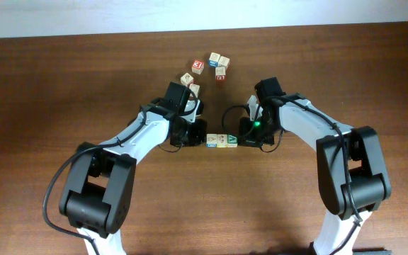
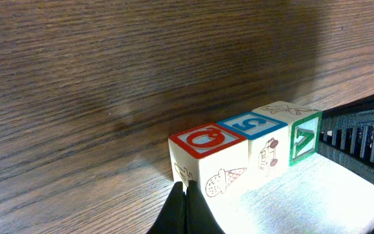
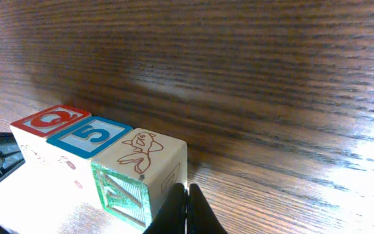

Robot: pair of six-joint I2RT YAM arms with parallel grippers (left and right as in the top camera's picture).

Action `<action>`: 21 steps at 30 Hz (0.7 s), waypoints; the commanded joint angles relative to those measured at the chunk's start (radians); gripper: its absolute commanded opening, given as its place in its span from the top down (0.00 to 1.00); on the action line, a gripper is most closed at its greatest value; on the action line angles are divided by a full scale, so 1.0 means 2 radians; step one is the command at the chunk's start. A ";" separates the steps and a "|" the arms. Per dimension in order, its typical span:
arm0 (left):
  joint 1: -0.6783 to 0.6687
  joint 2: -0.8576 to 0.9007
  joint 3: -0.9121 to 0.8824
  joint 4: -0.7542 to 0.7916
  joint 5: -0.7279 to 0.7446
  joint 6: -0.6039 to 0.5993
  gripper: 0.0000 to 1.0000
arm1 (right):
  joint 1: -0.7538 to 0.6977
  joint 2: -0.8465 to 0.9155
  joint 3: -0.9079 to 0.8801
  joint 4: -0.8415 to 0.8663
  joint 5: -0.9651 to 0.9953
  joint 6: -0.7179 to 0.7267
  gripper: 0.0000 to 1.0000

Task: Rotate 3 blocks
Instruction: 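Hold the three-block row between both grippers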

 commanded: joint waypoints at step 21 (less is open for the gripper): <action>-0.006 0.006 0.008 0.003 0.011 -0.004 1.00 | -0.014 0.005 0.009 0.003 -0.024 -0.038 0.96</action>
